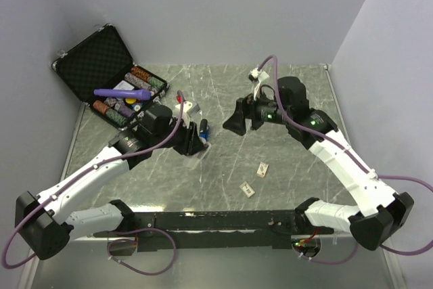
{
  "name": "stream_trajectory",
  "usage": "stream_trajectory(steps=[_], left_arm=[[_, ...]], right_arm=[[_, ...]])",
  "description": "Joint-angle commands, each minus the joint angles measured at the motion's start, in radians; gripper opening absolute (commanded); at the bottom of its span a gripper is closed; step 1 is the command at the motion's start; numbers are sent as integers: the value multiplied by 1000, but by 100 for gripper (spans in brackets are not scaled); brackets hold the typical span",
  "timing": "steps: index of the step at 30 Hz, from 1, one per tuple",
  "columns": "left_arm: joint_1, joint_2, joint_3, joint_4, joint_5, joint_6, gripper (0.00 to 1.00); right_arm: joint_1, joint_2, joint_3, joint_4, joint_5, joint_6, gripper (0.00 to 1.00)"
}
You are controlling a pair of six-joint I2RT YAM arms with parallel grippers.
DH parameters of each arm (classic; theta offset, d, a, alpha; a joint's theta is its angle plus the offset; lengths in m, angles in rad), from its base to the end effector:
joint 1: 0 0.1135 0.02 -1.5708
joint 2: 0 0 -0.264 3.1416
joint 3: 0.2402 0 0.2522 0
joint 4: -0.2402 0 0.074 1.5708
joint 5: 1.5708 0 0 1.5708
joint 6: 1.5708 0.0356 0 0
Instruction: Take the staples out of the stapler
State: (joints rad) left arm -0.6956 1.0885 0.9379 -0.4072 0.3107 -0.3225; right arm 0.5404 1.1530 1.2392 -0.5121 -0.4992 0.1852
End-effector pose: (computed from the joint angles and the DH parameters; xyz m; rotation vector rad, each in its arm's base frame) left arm 0.1775 -0.1623 0.3128 0.6054 2.1602 -0.9099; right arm 0.2036 0.1420 0.3922 -0.6917 1.9529 0.9548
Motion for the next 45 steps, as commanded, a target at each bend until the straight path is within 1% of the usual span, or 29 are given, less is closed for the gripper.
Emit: stream_trajectory(steps=[1,2,3,4,6,7,11,13,16,19,25,29,35,38,39,41,43,45], left_arm=[[-5,-42,13,99,255,49,1],[-5,-47,13,111,281,48,1],[-5,-50,13,120,313,51,1],[-5,-59,12,128,341,56,1],[-5,-73,6,145,387,62,1],[-5,-82,3,153,402,63,1],[-5,-104,-13,183,470,63,1],[-5,-113,-22,205,501,63,1],[-4,-119,-33,231,553,54,1],[-4,-127,-39,235,582,57,1],[-4,-145,-54,249,619,56,1],[-4,-144,-54,257,643,50,1],[-5,-137,-56,261,651,46,1],[-4,-142,-57,269,647,40,1],[-4,-144,-59,274,646,39,1],[-2,-144,-60,280,646,33,1],[-4,-142,-59,280,645,34,1],[-4,-141,-57,278,640,34,1]], right_arm=[[9,-65,-75,89,-200,-15,84],[9,-70,-90,99,-238,-13,81],[10,-78,-101,109,-264,-13,77],[12,-81,-109,112,-280,-15,73],[16,-95,-121,119,-306,-20,68],[21,-99,-129,126,-317,-23,62],[39,-99,-135,124,-383,-39,54],[56,-95,-135,122,-397,-52,54],[85,-87,-132,126,-413,-75,58],[115,-81,-119,110,-421,-110,58],[159,-56,-113,73,-441,-165,54],[181,-50,-116,76,-430,-174,54],[208,-45,-112,75,-443,-176,49],[219,-41,-118,73,-440,-176,49],[222,-42,-122,76,-438,-176,48],[228,-39,-127,80,-438,-176,40],[237,-41,-127,78,-438,-176,35],[243,-44,-127,73,-437,-207,33]])
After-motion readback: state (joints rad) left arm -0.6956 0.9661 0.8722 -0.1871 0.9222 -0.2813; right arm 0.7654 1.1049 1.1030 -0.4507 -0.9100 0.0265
